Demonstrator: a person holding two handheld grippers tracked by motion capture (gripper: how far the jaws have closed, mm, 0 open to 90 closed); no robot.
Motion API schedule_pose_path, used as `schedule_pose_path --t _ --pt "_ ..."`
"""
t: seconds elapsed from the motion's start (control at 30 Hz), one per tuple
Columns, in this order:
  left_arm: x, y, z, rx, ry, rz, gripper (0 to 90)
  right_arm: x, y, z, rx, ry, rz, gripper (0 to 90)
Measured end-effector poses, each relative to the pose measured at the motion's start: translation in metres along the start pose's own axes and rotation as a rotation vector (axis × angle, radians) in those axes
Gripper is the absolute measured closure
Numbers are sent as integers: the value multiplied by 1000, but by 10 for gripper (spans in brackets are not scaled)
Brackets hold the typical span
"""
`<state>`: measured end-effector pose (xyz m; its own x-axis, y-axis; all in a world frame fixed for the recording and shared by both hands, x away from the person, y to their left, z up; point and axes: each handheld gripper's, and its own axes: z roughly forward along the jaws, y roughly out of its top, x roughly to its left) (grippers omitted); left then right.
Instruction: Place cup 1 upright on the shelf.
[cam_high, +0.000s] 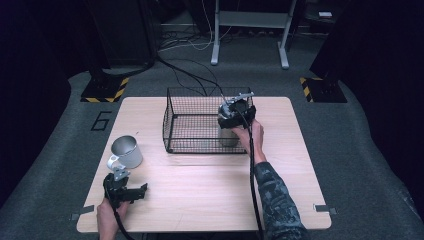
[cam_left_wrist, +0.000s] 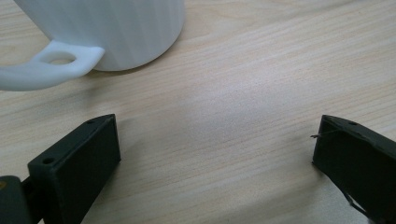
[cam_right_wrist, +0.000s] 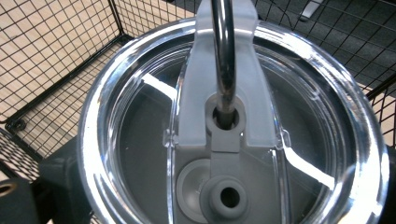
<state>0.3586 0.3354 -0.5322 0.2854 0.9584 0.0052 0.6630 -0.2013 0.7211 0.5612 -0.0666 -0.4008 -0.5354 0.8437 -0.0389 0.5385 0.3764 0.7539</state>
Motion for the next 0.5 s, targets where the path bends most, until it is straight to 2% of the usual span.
schedule_pose_path --t 0.2,0.5 --pt "0 0 0 1 0 1 5 -2 -1 -2 43 -2 9 0" --pt "0 0 0 0 0 0 5 -4 4 -19 -1 25 0 0"
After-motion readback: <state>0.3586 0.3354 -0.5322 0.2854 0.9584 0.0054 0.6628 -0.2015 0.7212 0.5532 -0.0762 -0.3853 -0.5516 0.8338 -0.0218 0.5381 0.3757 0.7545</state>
